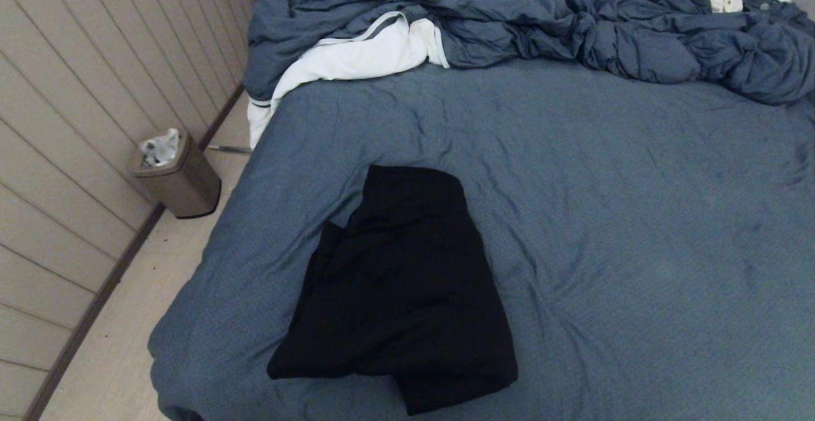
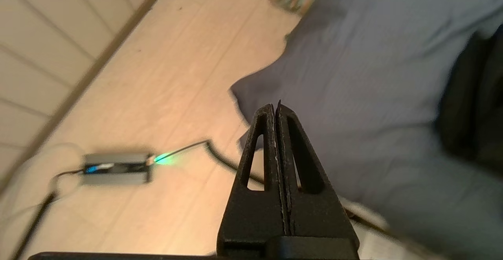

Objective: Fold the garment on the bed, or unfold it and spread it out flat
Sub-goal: Unfold the black sweatshirt

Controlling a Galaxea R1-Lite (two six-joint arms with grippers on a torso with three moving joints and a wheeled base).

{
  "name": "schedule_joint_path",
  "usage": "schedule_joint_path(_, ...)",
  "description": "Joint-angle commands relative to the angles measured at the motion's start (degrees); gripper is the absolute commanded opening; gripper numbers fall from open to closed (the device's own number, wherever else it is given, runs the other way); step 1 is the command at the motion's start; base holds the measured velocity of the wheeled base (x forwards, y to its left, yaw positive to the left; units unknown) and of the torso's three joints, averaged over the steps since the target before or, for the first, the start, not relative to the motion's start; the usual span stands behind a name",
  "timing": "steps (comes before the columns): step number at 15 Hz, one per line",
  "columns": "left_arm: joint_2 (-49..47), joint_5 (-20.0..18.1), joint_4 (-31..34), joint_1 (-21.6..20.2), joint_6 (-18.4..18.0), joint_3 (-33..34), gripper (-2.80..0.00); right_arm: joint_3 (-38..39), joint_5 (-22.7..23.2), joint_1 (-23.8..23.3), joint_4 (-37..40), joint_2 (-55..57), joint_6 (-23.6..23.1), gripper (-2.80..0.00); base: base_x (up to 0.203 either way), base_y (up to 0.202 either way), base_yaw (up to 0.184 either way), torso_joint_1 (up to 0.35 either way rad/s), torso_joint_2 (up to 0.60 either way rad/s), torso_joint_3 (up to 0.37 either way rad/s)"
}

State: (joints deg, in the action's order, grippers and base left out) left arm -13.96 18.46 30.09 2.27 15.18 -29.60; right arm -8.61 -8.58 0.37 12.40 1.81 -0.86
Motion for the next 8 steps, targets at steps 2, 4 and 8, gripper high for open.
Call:
schedule_joint_path(2, 8.21, -2.76, 3.99, -2.32, -3.7, -0.28, -2.8, 6.76, 6.54, -0.1, -12.5, -1.64, 0.36, -2.8, 0.0, 0.0, 0.0, 0.0, 0.0, 0.0)
schedule_joint_path(4, 13.36, -6.13, 0.21, -2.47, -10.88, 6.15, -2.8, 8.61, 9.66, -0.11, -12.6, -1.71, -2.28, -2.8, 0.0, 0.0, 0.0, 0.0, 0.0, 0.0)
schedule_joint_path(8, 13.9, -8.58, -25.81, -2.49, -20.14, 24.95, -2.8, 8.61, 9.8, -0.11, -12.58, -1.63, -2.46, -2.8, 0.0, 0.0, 0.0, 0.0, 0.0, 0.0)
